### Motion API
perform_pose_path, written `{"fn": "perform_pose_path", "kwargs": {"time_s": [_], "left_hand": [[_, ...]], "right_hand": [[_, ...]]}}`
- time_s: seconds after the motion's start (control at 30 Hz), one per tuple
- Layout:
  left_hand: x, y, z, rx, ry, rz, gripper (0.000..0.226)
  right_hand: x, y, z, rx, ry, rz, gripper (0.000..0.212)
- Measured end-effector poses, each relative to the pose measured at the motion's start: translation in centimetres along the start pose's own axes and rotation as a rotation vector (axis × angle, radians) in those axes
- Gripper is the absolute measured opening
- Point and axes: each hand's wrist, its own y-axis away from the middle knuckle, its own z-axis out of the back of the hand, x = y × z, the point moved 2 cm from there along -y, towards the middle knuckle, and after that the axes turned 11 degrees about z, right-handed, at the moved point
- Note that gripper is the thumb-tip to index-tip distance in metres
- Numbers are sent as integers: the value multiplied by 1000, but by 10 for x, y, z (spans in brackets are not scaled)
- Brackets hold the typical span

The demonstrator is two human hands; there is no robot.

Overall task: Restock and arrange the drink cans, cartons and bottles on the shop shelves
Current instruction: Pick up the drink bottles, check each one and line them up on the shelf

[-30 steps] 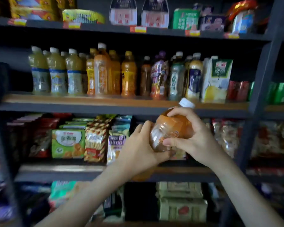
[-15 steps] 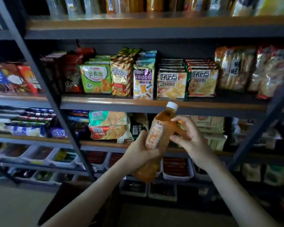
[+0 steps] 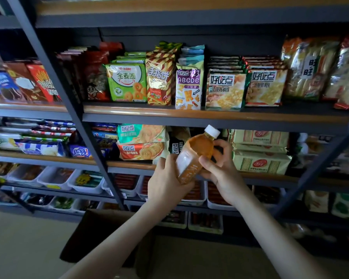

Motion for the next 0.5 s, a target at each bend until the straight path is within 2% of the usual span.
{"fn": "perform_pose_path", "kwargs": {"time_s": [0.1,0.13,0.17,0.27,0.33,0.5], "left_hand": [[11,3,-4,-197,-166,-185,77],[15,3,-4,-265,-210,-231,82],[18,2,-2,-335,-250,-273,85],[28,1,4,-473,-371,-357,89],[39,0,5,-492,-372,-352,86],[60,3,2,-311,-139,-180,78]], "right_hand": [[-11,1,-12,38,-15,-93,83],[-13,2,-16,38,-21,-102,86],[-15,2,-19,37,-20,-102,79],[-22,5,-23,67,42,-71,44],[-27,7,-23,104,126,-44,38],[-45,4,-23,70,68,-79,62]]}}
